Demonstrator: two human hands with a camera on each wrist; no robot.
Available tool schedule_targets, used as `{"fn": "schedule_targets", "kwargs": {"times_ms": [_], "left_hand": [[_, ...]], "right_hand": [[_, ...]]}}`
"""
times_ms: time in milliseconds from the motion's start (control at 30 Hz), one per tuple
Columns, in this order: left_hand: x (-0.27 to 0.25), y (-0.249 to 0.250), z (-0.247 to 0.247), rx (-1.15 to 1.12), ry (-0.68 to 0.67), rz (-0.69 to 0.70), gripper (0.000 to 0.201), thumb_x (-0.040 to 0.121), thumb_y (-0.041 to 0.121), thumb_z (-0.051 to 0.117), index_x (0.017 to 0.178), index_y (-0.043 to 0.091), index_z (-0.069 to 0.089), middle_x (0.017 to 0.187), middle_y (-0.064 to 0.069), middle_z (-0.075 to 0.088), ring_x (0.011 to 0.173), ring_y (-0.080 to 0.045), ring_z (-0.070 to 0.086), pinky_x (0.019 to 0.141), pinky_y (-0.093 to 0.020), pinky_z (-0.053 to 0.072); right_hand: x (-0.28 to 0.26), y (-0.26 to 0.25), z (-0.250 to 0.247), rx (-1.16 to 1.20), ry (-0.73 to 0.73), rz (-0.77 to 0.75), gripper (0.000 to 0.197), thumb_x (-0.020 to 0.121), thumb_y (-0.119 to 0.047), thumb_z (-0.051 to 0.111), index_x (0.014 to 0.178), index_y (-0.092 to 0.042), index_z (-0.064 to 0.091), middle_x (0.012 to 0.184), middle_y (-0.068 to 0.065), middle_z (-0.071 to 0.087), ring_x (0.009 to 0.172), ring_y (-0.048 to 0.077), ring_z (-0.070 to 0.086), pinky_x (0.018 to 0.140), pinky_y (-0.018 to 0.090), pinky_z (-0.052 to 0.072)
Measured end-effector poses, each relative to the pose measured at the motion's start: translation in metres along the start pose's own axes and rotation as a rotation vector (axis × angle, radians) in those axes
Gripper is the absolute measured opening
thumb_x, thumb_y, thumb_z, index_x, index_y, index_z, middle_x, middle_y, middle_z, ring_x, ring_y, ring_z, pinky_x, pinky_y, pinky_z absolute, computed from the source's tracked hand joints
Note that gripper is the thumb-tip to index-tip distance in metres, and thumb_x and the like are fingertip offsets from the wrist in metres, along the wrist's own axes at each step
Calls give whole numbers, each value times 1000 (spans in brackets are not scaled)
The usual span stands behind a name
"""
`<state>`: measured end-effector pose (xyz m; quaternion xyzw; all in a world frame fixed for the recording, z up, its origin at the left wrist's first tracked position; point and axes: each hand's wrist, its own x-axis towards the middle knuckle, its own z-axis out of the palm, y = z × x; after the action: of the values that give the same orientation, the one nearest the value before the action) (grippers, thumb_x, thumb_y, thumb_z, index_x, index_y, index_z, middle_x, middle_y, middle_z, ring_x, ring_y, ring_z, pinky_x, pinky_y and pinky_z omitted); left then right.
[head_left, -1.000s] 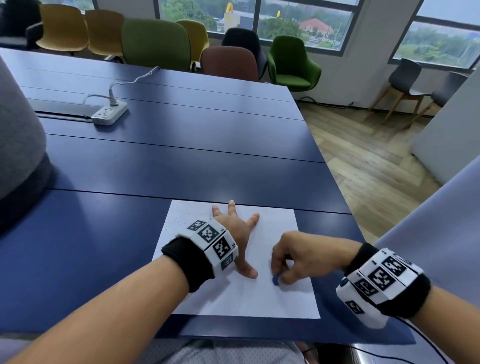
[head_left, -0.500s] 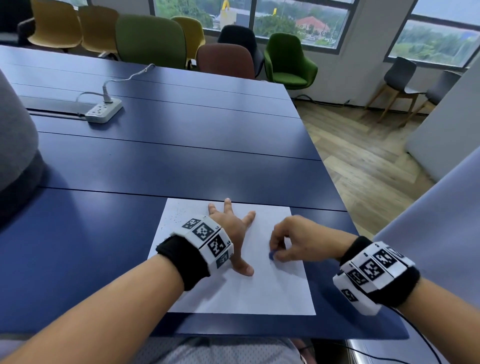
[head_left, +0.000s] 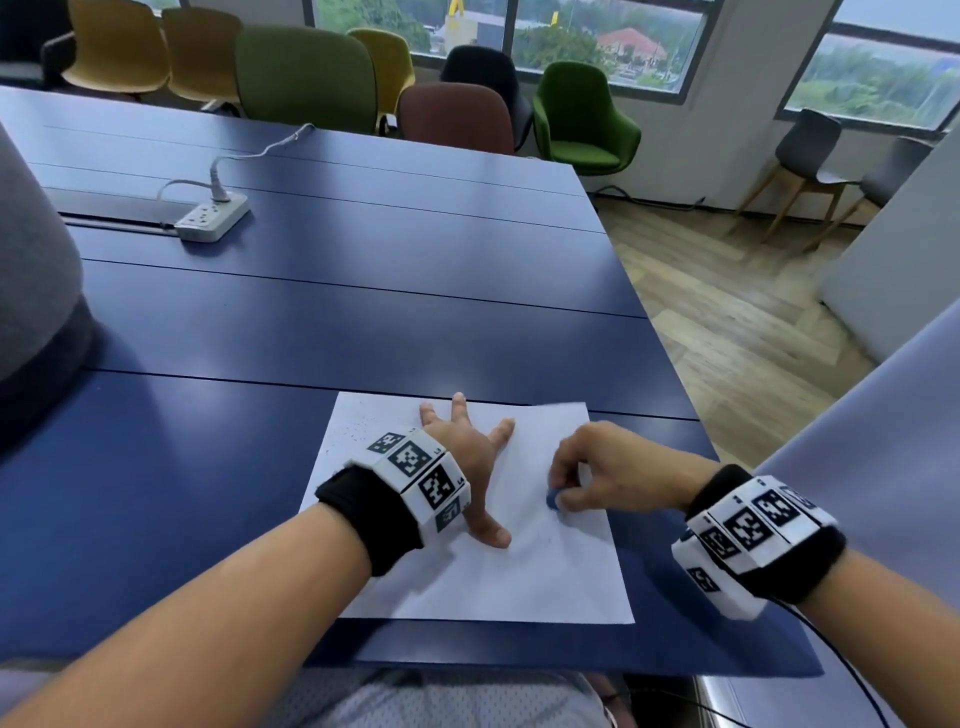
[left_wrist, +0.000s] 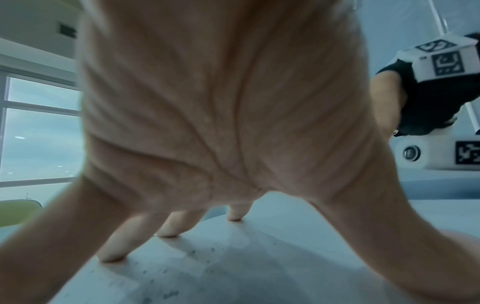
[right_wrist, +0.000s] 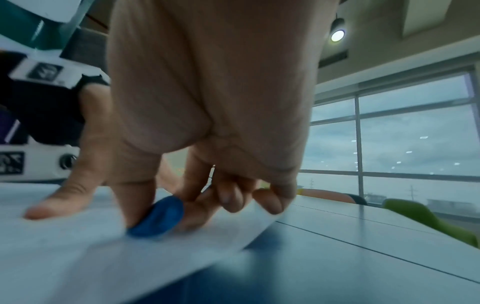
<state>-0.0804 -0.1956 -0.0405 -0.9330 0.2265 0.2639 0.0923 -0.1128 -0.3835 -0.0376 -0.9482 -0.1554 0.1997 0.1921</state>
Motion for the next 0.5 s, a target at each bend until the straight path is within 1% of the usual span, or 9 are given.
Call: {"fn": "schedule_targets", "kwargs": {"times_ms": [33,67,167,267,333,400,433,500], "left_hand": [[0,0,1,-3,2,0,136,60,74,75,154,35,-15,159,-25,-18,143,-58,1,110,-59,29],[-1,0,0,-3,3,-2,136,60,74,75,154,36,-15,159,-25,-18,143,-58,0,109,-59,30],[-2,0,-1,-5,-4,-7,136,60,73,76,154,36,-15,160,-23,-17,143,-57,0,109,-59,31],[-3,-1,0,-23,6,11,135,59,72,77,155,37,-11,161,-20,-17,144,-55,0,108,-60,31],[-3,-1,2,-12,35,50,131,61,70,78,155,37,-7,162,-14,-20,145,-52,-2,104,-66,32],[-4,2,2,15,43,128,121,68,62,78,156,38,-2,162,-6,-22,148,-44,-4,101,-73,32],[-3,4,0,22,26,172,117,72,57,78,156,39,0,163,-5,-21,149,-42,-3,103,-72,32],[0,5,-2,14,-20,221,112,74,52,78,155,43,1,164,-2,-15,150,-38,0,108,-64,32]], "right_hand": [[0,2,0,5,44,2,8,76,-24,72,81,-18,73,78,-5,71,74,10,63,75,31,54],[-1,3,1,3,39,-2,7,76,-24,72,81,-18,73,78,-5,71,73,10,62,76,31,53],[-10,-2,2,-8,-110,-17,6,76,-20,71,81,-17,73,78,-5,70,71,8,61,74,27,53],[-7,-2,-1,-16,-127,15,7,76,-20,72,81,-15,73,77,-5,70,66,5,57,72,27,52],[-3,0,-2,-25,-145,31,10,76,-23,74,80,-15,73,77,-4,70,65,5,57,71,29,53],[-1,0,-3,-27,-169,44,11,75,-28,76,80,-18,73,78,-4,71,65,6,56,69,29,52],[-1,-1,-4,-29,-181,50,12,75,-29,76,80,-19,72,79,-4,71,65,6,56,68,28,51],[2,-1,-6,-46,-202,56,11,75,-30,76,80,-21,73,78,-5,71,64,6,56,65,25,49]]}}
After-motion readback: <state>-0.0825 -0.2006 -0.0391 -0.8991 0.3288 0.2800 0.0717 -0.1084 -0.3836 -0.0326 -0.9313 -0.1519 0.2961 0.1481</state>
